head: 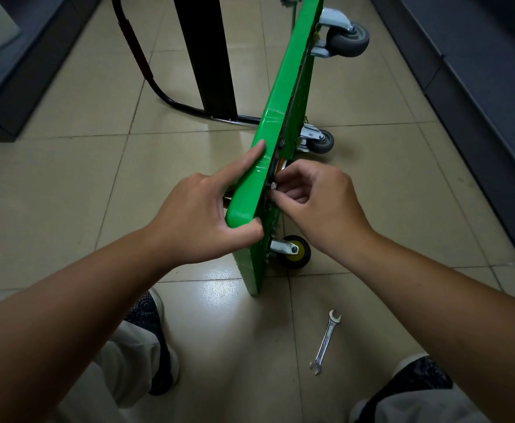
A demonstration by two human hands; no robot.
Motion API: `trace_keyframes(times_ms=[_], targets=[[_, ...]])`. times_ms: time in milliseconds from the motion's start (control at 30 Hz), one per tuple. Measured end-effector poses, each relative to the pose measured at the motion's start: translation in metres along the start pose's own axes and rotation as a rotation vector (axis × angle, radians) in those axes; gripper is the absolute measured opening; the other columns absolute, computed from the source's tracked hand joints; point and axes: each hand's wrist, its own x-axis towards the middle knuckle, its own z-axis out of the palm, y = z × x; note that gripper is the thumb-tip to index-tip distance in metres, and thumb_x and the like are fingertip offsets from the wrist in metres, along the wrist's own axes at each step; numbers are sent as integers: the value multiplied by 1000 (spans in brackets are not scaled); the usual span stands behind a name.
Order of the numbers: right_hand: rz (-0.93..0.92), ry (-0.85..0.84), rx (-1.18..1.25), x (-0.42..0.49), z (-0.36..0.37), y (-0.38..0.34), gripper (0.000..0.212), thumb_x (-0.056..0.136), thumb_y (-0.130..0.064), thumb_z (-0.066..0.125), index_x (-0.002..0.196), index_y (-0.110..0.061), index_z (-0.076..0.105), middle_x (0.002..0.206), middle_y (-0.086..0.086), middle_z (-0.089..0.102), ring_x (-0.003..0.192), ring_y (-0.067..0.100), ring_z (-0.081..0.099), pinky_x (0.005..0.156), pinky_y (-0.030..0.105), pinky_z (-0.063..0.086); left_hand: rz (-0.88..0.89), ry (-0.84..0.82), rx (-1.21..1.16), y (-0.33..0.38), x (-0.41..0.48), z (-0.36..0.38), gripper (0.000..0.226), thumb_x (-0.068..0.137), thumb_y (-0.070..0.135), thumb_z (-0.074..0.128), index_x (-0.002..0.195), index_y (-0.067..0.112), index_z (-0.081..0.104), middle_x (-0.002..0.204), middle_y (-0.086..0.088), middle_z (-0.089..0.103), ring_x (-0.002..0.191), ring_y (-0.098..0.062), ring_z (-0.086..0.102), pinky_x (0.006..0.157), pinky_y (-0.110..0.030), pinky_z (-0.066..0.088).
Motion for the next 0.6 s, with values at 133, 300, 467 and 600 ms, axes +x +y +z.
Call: trace_keyframes(times_ms=[133, 300, 467, 600], targets=[[-10, 4, 45, -1, 0, 0, 18, 79, -17, 84, 89, -21, 70, 78, -8, 72, 72, 8, 71, 71, 33, 62, 2, 5, 17, 0, 0, 0, 95, 76, 53, 60, 159, 46, 15, 104, -6, 74, 87, -25, 73, 68, -43, 61], [-19, -5, 78, -2, 0, 0, 19, 79, -13, 85, 88, -20, 69, 78, -7, 72, 71, 9, 70, 69, 29, 61, 0, 5, 14, 1, 0, 0, 95, 76, 53, 60, 159, 45, 16, 108, -7, 74, 88, -25, 73, 68, -43, 62], [-45, 31, 79, -13, -9, 5, 18, 80, -7, 82, 91, -13, 70, 76, 1, 69, 66, 17, 65, 63, 25, 57, 4, 12, 2, 3, 0, 2, 94, 77, 54, 60, 160, 44, 16, 108, -5, 74, 88, -23, 74, 69, -42, 62], [3, -41, -2, -51, -15, 41, 19, 79, -8, 83, 91, -15, 70, 73, -3, 65, 61, 12, 58, 59, 23, 51, 11, 34, 17, 6, 2, 6, 95, 76, 54, 61, 159, 44, 17, 106, -3, 76, 87, -22, 75, 70, -40, 62]])
